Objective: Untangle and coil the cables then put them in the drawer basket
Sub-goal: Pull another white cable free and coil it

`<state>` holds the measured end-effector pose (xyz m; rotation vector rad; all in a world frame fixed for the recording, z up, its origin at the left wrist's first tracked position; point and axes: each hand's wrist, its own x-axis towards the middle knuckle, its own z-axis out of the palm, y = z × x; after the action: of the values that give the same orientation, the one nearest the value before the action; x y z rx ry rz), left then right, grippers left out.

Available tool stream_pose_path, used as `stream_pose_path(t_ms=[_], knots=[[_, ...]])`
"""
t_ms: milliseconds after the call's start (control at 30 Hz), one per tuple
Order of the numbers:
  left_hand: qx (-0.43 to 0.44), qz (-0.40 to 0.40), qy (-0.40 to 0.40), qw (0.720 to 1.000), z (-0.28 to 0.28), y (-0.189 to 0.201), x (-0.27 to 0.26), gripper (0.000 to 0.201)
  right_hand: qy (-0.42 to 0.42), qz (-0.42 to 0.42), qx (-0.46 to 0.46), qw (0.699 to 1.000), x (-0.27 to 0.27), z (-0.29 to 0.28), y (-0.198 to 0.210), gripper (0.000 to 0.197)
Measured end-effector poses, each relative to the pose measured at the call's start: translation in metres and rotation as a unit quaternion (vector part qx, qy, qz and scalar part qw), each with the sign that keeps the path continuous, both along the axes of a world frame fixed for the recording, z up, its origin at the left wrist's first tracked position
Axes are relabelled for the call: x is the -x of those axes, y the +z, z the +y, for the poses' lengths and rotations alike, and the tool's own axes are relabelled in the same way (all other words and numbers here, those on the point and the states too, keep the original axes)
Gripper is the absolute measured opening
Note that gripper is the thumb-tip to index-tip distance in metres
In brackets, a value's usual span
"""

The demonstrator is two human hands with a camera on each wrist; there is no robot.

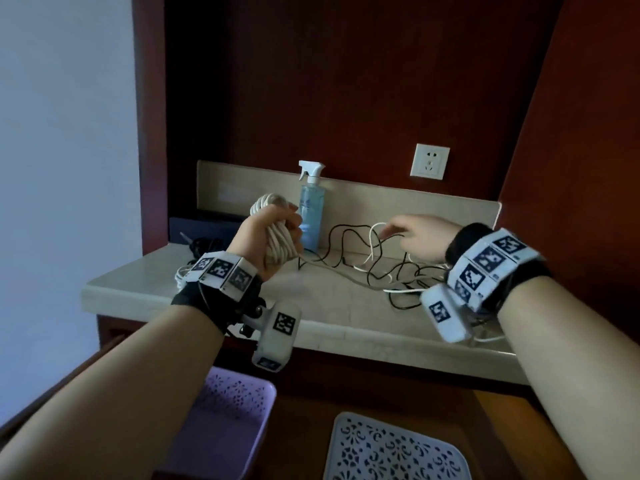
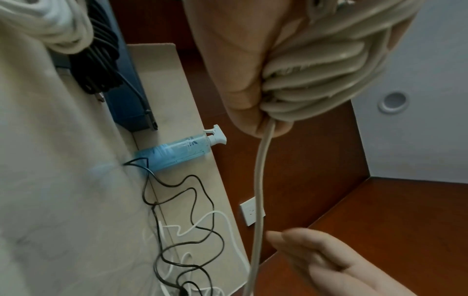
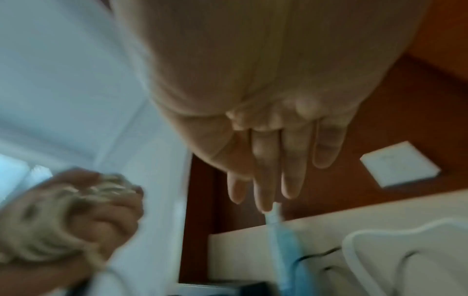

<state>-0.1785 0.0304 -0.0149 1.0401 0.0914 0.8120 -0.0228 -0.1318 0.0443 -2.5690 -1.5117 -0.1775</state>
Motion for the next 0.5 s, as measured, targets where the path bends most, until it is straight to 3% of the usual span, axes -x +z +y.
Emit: stream_pose_path(t_ms=[100,233,333,400,500], knots=[[0.024,-0.042,-0.025,0.998,-0.015,-0.002,0.01,0.017,0.106,0.037,0.023,0.993,0.039,0.004,-0.026,0.037],[0.029,-0.069,-0.027,0.997,-0.034,-0.008,0.023,0.017,0.144,0.096,0.117,0.978,0.059,0.002,-0.063,0.025],[0.031,-0.047,0.042,0.998,-0.042,-0.015,0.034,0.017,0.138,0.164,0.109,0.971,0.054,-0.012,-0.076,0.015],[0.028,-0.024,0.1,0.994,-0.041,-0.02,0.043,0.007,0.14,0.099,0.059,0.983,0.049,-0.025,-0.071,0.018],[0.045,-0.005,0.143,0.989,-0.035,-0.031,0.055,0.019,0.196,-0.065,-0.033,0.978,0.045,-0.041,-0.06,0.021]])
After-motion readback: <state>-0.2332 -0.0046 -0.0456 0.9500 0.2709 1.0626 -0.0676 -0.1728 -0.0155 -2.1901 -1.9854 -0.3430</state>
